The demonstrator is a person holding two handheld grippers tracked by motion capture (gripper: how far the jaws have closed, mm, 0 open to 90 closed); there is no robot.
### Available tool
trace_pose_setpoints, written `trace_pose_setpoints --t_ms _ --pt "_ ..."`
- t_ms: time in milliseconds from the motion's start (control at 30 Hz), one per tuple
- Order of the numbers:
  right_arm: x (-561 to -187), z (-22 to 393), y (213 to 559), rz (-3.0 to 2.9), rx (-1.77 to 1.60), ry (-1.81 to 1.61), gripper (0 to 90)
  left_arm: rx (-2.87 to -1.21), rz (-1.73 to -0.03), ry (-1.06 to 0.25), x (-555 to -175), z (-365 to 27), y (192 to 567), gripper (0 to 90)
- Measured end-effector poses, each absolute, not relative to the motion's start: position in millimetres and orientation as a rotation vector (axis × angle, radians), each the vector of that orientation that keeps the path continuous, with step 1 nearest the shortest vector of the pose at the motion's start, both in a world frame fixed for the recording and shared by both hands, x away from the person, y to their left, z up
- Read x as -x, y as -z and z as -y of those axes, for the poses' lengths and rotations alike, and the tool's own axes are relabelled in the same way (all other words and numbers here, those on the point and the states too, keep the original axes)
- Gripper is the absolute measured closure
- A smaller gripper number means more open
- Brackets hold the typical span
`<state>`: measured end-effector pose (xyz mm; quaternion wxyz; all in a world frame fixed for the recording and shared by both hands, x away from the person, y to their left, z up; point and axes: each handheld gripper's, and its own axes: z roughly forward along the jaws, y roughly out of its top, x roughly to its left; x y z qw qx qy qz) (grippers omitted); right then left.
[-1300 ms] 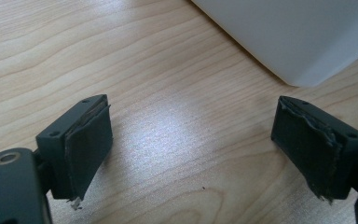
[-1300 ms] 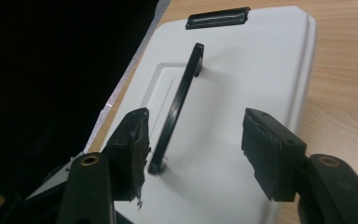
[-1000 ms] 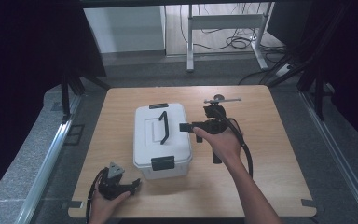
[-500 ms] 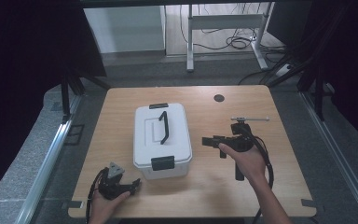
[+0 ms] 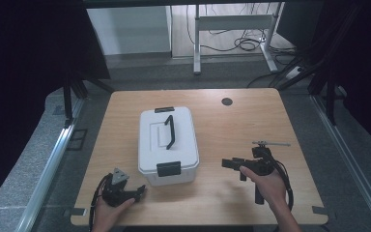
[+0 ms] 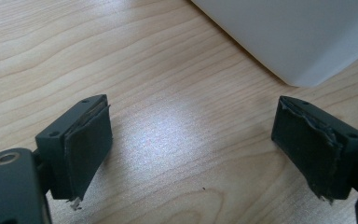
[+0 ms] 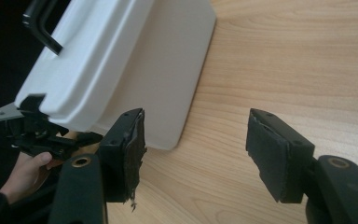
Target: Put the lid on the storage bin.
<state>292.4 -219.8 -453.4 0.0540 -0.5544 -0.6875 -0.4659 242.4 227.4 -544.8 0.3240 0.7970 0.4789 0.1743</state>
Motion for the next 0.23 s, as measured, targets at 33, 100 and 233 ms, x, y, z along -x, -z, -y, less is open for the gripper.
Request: trace_pose_setpoints --t_ms 33,100,233 --pt "-292.9 220.0 454.1 2.089 1.684 1.403 37.4 -2.091 -1.256 -0.457 -242.4 -227.4 544.8 12.1" --pt "-293.3 220.1 451.2 2.084 1.674 1.427 37.4 -2.09 -1.256 -0.457 -242.4 -227.3 544.8 12.1" --pt "-290.8 219.6 450.9 2.104 1.655 1.426 37.2 -2.09 -1.257 -0.457 -242.4 -227.3 544.8 12.0"
